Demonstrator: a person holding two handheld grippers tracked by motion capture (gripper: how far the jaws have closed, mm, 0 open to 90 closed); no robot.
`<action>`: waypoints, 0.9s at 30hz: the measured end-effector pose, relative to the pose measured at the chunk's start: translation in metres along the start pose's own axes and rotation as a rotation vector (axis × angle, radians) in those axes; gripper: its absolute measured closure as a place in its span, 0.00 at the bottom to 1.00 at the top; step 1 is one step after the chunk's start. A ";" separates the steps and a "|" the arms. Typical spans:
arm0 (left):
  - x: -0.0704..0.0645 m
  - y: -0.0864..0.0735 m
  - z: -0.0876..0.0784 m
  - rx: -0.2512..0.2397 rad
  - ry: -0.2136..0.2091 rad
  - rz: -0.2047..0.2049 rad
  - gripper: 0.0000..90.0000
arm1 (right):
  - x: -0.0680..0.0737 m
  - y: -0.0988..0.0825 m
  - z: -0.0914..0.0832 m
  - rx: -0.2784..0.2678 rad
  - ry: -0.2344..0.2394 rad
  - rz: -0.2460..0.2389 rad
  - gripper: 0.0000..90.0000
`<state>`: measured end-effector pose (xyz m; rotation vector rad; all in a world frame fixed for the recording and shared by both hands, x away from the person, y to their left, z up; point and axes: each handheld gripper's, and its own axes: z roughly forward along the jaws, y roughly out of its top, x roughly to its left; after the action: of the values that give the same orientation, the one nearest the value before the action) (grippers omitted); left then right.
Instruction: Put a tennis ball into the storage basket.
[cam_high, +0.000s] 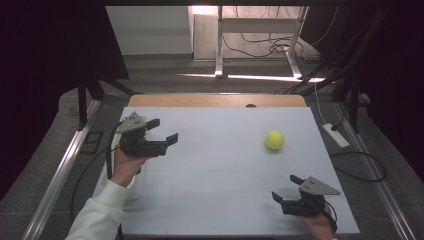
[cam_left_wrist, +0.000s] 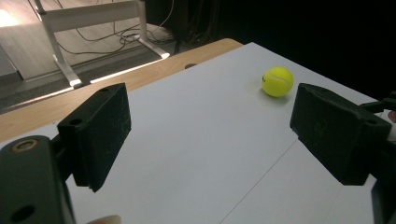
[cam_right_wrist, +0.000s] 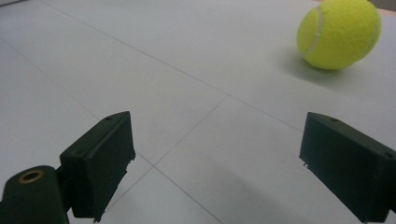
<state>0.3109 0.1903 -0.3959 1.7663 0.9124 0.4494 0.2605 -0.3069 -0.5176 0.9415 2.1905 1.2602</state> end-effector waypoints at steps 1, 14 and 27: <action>0.000 0.000 0.001 0.000 -0.002 0.000 0.14 | 0.000 0.000 0.000 0.000 0.000 0.000 0.10; -0.008 -0.002 0.020 0.011 -0.037 0.012 0.14 | -0.003 -0.002 0.004 0.012 0.001 0.005 0.10; -0.021 -0.002 0.037 0.028 -0.056 0.027 0.14 | -0.002 -0.001 0.003 0.006 0.003 0.001 0.11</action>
<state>0.3219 0.1517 -0.4097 1.8102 0.8602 0.4045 0.2638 -0.3069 -0.5199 0.9438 2.1973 1.2570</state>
